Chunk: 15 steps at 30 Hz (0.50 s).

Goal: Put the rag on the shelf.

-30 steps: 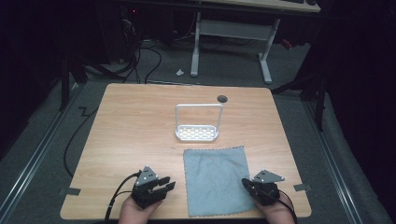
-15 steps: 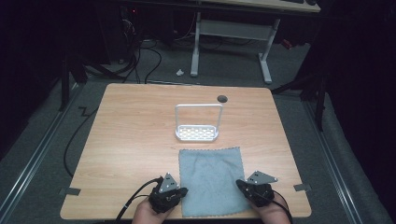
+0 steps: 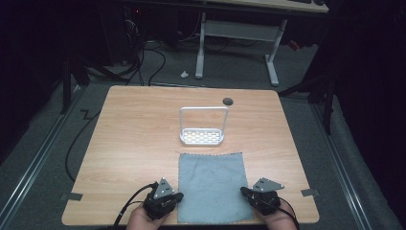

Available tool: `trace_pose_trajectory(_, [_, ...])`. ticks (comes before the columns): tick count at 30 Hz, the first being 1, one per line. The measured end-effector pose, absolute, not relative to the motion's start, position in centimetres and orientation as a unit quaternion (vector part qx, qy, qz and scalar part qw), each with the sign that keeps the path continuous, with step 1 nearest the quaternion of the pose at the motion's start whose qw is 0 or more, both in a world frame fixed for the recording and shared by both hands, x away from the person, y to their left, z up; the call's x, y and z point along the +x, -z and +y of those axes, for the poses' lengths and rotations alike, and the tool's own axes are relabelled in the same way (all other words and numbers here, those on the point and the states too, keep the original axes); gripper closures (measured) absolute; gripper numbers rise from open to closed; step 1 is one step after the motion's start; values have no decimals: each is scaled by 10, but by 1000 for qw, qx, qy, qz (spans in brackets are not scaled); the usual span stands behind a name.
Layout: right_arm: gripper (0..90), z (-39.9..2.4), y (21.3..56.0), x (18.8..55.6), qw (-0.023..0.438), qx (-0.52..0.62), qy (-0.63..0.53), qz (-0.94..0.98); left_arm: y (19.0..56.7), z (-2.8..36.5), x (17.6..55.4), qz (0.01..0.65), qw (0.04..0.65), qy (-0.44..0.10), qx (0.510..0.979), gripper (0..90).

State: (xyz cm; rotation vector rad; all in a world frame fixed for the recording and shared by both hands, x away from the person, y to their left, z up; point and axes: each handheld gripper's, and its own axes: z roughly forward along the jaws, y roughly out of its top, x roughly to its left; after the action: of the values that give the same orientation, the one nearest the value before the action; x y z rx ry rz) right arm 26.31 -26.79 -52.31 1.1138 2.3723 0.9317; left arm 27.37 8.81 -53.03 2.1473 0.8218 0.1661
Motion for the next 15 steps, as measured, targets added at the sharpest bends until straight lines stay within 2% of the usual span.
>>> trace_pose_trajectory(5, [866, -260, 521, 256, 176, 375, -331, 848, 526, 93, 268, 325, 401, -66, 854, 834])
trace_pose_trajectory(6, [841, -259, 518, 258, 184, 380, -343, 839, 523, 93, 276, 335, 417, -67, 842, 816])
trace_pose_trajectory(10, [837, -259, 519, 277, 200, 401, -346, 824, 521, 86, 302, 348, 433, -75, 828, 742])
trace_pose_trajectory(14, [837, -263, 522, 287, 208, 415, -344, 816, 524, 81, 314, 356, 442, -74, 820, 736])
trace_pose_trajectory(15, [838, -265, 524, 291, 211, 422, -345, 812, 529, 77, 315, 347, 424, -82, 832, 747])
